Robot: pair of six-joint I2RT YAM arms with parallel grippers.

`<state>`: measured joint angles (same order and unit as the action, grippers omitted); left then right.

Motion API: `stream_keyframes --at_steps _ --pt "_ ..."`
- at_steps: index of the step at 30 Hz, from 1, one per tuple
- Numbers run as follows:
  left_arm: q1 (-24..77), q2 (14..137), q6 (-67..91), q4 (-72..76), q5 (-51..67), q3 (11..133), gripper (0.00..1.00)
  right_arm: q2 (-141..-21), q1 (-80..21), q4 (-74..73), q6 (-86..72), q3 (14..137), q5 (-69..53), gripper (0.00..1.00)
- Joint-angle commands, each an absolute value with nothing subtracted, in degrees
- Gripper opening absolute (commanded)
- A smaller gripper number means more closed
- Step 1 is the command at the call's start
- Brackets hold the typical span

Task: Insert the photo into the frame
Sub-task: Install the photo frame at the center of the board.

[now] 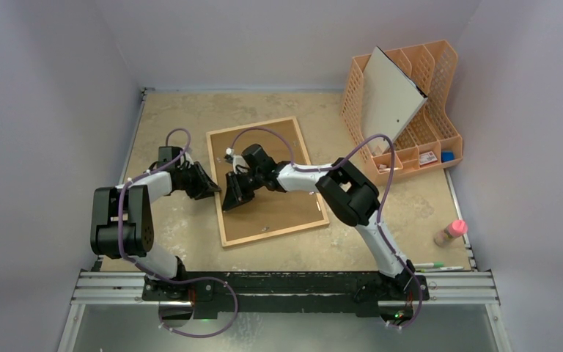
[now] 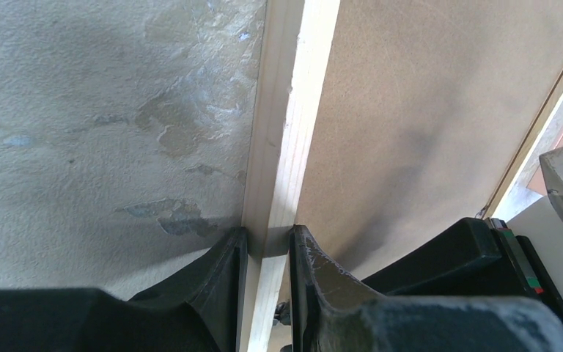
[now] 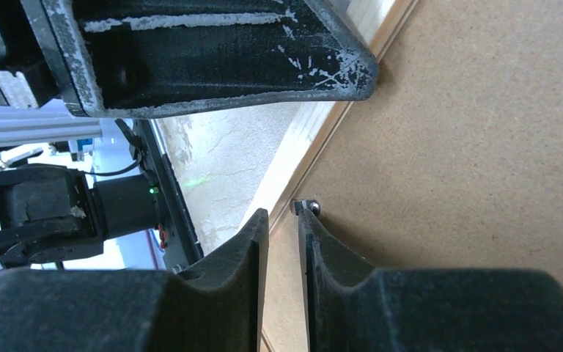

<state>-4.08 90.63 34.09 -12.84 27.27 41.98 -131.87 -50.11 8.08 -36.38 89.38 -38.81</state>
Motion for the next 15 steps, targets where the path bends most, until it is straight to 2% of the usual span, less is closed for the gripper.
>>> stream_keyframes --at_steps 1,9,15 --pt "-3.0 91.5 36.9 -16.8 29.9 39.2 0.07 -133.4 -53.7 14.0 -32.1 87.9 -31.2 0.26" --pt "-3.0 90.4 39.9 -15.8 31.1 38.4 0.05 -128.9 -55.4 17.7 -32.6 82.4 -22.6 0.29" --pt "-3.0 89.6 42.9 -13.7 31.6 35.3 0.08 -126.1 -55.4 25.4 -38.8 77.4 -22.9 0.34"
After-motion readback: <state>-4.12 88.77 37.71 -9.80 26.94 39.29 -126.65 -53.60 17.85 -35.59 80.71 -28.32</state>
